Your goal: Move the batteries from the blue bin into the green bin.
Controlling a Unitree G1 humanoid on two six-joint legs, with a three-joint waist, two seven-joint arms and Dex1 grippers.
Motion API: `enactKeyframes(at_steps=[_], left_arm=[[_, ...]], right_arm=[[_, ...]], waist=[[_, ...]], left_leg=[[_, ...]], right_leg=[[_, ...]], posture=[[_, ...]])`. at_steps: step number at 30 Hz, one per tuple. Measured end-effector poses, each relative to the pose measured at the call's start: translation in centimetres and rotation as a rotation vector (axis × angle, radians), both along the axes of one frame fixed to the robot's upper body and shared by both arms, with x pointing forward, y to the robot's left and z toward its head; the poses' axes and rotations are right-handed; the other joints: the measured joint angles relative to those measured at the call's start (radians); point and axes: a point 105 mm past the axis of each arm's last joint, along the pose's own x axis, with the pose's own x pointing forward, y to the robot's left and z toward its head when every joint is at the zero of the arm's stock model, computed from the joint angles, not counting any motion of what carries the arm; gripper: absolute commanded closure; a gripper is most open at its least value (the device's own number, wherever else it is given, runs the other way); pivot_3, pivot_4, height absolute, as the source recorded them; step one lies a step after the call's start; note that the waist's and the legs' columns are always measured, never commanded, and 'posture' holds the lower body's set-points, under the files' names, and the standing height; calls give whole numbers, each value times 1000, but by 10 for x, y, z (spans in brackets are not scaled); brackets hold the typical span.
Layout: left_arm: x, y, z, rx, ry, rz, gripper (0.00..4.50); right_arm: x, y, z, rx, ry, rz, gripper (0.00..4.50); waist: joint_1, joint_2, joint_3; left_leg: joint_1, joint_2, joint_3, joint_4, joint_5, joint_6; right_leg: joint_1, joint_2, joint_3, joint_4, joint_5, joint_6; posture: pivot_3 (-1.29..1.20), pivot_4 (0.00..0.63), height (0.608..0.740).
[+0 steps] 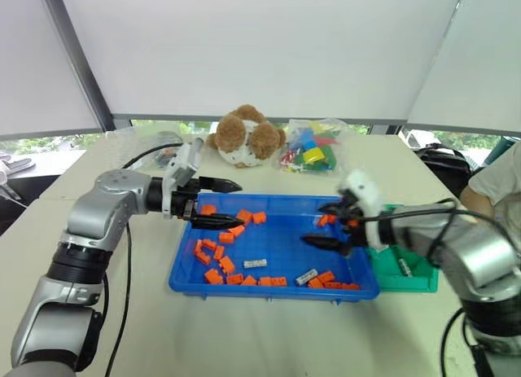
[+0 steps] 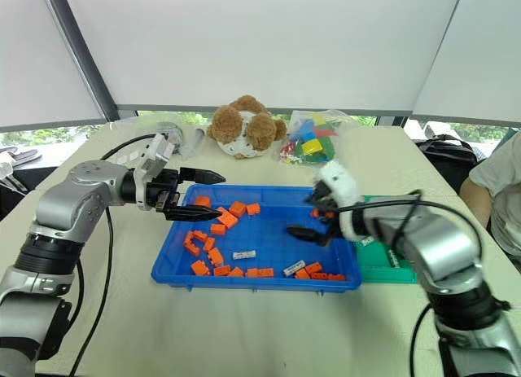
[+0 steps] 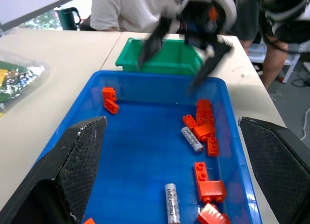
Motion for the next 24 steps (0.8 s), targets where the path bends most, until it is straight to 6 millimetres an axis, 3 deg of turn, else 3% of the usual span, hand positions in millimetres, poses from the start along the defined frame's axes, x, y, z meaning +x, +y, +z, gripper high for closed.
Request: enactKeyframes(at_steps=[7,13,21,24], left_arm=[[-1,1,2,10,-8,12,0],[-4,3,3,15,-11,35,0],[-7,5,6,3,-21,51,0],[-8,6,3,5,-15,59,0]], right_arm=[[19,33,-39,-121,-3,175,27],[38,42,-66,-185,-8,220,27],[45,61,-81,-219,1,293,27],[47,64,-85,-242,8,309,1274]], waist=[[-4,0,0],[-6,0,0],[-6,0,0],[-7,0,0]], left_leg=[[0,0,0,0,0,0],[0,0,0,0,0,0],[0,0,0,0,1,-1],[1,0,0,0,2,-4]], right_leg=[[0,0,0,0,0,0],[0,0,0,1,0,0],[0,0,-1,1,0,0],[0,0,-1,1,0,0]], posture=[[0,150,733],[0,150,733],[0,150,733],[0,150,733]])
